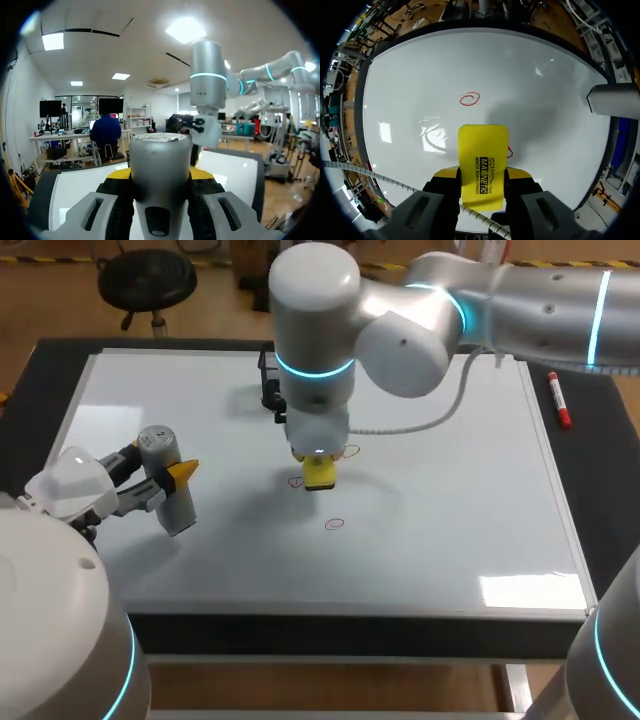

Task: Pick up the inspection probe, press it on each red-marked spot on the whiteboard one by one, put down the probe, pick up the eraser, and wipe off all the red marks.

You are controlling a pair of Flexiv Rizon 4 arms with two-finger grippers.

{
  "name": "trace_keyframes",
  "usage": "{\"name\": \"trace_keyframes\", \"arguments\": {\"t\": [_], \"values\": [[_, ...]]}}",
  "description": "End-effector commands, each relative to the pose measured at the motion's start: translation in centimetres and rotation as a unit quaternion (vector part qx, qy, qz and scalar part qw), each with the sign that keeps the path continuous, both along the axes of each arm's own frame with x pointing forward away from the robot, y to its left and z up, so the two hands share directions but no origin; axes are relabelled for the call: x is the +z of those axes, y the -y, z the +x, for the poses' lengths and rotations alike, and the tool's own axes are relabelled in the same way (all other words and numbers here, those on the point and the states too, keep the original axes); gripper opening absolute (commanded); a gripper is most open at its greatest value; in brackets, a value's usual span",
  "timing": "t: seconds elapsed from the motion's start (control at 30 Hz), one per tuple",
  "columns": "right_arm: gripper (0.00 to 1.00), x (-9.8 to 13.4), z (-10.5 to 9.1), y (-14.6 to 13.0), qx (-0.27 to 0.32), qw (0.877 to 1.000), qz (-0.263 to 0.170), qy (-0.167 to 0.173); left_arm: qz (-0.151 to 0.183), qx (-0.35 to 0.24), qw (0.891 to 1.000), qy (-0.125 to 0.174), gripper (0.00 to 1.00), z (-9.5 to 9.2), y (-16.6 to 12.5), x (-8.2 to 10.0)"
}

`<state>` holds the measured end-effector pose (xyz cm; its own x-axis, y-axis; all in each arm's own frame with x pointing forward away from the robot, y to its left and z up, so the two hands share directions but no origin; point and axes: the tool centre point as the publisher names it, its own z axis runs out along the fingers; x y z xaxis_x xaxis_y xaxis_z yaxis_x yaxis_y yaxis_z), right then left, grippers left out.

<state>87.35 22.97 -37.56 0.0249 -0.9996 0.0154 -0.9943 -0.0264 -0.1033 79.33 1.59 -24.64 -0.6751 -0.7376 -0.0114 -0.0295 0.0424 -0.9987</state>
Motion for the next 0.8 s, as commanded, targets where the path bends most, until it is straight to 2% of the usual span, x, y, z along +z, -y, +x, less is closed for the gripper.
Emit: {"name": "trace_keyframes", "arguments": {"t": [0.03, 0.4, 0.8], "values": [[0.00, -0.6, 0.2, -1.5, 0.007, 1.000, -0.007, -0.003, 0.002, 0.006, 1.000, 0.000, 0.00, 0.2, 0.4, 0.1], [0.00, -1.6, 0.6, -4.5, 0.027, 1.000, 0.003, -0.009, 0.002, 0.006, 1.000, 0.000, 0.00, 0.2, 0.4, 0.1], [0.00, -3.4, 0.7, -5.7, 0.018, 1.000, 0.014, -0.019, 0.002, 0.006, 1.000, 0.000, 0.00, 0.2, 0.4, 0.1]]}}
